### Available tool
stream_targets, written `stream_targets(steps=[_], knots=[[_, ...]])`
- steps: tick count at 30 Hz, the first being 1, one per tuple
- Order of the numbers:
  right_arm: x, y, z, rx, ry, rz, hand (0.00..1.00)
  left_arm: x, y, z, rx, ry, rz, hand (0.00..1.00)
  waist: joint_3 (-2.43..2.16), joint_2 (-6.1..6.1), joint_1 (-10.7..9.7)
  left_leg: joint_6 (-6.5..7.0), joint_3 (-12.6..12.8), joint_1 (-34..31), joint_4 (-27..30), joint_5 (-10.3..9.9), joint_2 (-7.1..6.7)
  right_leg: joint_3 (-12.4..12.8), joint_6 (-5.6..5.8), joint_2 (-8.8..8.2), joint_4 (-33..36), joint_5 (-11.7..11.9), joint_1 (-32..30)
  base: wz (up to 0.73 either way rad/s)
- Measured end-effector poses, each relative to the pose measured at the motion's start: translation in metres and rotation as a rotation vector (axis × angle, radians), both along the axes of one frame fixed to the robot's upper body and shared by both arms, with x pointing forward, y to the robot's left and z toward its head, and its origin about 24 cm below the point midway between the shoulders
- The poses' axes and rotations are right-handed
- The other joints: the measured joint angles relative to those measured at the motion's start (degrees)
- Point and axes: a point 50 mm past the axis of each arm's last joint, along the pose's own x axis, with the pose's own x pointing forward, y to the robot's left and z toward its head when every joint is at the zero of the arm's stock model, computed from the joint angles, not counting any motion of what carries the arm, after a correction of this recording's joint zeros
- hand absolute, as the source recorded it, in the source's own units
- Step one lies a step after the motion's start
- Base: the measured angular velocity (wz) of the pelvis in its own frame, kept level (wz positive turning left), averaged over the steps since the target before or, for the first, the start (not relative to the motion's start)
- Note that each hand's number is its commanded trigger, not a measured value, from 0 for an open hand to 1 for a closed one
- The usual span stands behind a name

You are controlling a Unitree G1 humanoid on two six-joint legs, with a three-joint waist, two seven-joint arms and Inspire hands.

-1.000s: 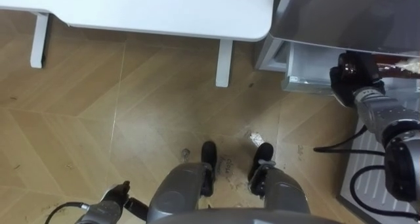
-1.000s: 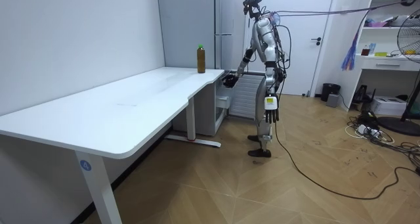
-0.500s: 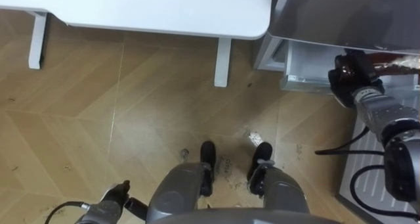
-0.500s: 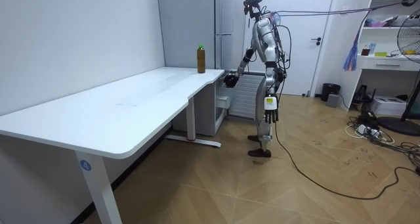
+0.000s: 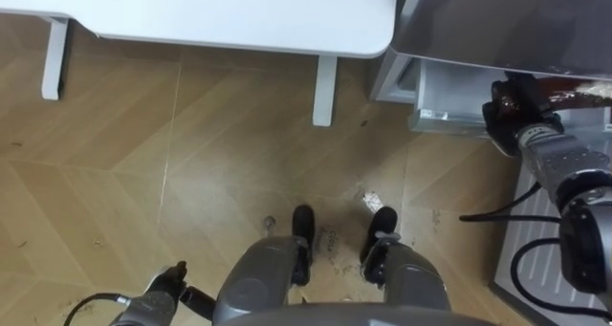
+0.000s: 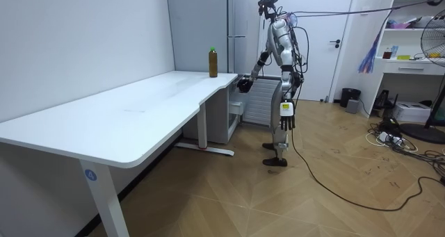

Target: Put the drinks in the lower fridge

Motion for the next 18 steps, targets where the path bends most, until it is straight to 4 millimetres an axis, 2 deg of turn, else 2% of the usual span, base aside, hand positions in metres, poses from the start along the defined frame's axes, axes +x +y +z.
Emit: stream_targets(steps=[4,5,18], knots=[[-0.0004,-0.0004,-0.0003,-0.014,0.016,0.003,1.00,0.0000,0.0000,0.0000,0.001,0.000,0.000,0.00,-0.02,0.01,0.0,0.00,0.0,0.0,0.1,0.0,-0.02,0.0,-0.02,0.00,0.1,0.0,0.0,0.00],[-0.0005,-0.0005,-0.0004,-0.017,0.021,0.003,0.00,0.0000,0.0000,0.0000,0.001,0.000,0.000,0.00,-0.04,0.02,0.0,0.00,0.0,0.0,0.1,0.0,-0.02,0.0,-0.02,0.00,0.1,0.0,0.0,0.00],[-0.0037,-0.0011,-0.0031,0.002,0.006,-0.015,0.00,0.0001,0.0010,0.0002,0.003,-0.002,0.007,0.00,-0.16,0.21,-0.1,0.00,0.0,0.1,0.8,0.0,0.14,-0.1,-0.12,-0.09,0.7,0.0,0.3,0.00]])
